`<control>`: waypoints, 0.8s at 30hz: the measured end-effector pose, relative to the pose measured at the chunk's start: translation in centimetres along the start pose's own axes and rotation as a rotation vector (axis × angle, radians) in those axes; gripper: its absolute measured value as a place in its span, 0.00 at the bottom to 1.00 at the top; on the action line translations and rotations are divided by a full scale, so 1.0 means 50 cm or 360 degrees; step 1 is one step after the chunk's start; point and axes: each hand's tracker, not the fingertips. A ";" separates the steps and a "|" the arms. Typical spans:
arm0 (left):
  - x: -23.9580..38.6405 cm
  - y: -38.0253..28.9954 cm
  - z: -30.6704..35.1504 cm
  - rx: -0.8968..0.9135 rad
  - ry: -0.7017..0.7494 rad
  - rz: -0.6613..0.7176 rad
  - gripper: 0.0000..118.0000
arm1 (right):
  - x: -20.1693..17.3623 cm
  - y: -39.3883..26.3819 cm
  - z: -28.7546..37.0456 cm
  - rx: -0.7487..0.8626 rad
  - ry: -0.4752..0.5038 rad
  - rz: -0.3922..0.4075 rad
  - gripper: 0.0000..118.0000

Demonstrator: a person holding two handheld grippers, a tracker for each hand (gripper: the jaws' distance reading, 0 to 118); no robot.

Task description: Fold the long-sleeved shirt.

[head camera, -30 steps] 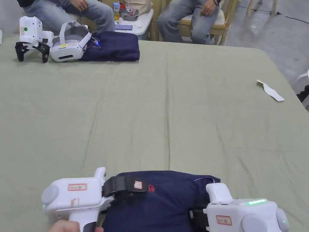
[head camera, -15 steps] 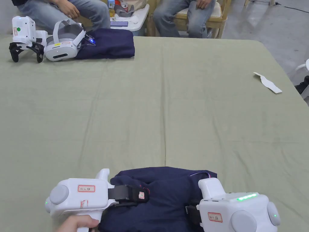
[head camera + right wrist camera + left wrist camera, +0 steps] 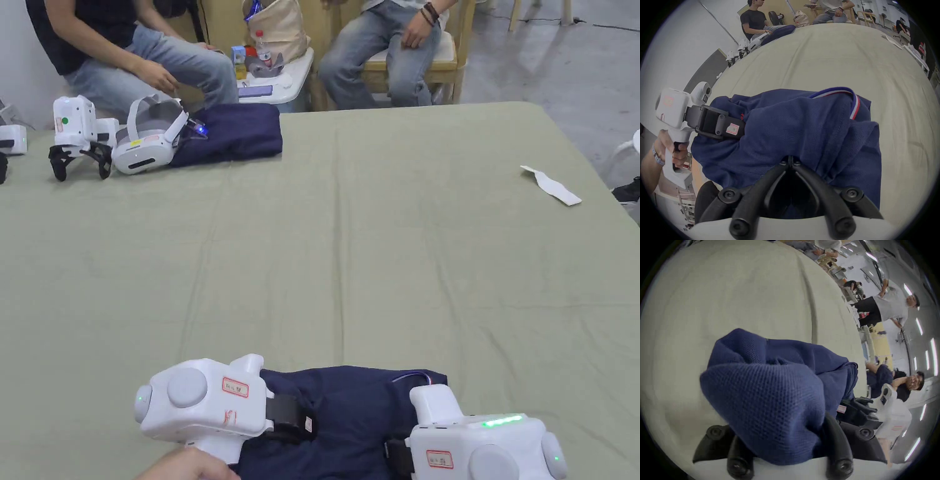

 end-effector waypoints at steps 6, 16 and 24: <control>-0.015 -0.015 -0.008 0.0022 -0.0022 0.0291 0.19 | -0.001 -0.001 0.002 0.0014 0.0022 0.0017 0.01; 0.038 -0.026 0.099 0.0135 0.0076 0.0026 0.18 | -0.007 -0.007 0.076 0.0268 0.0270 0.0007 0.01; -0.115 -0.037 0.219 0.0179 0.0253 -0.0008 0.18 | -0.178 0.040 0.034 0.0220 0.0554 0.0236 0.01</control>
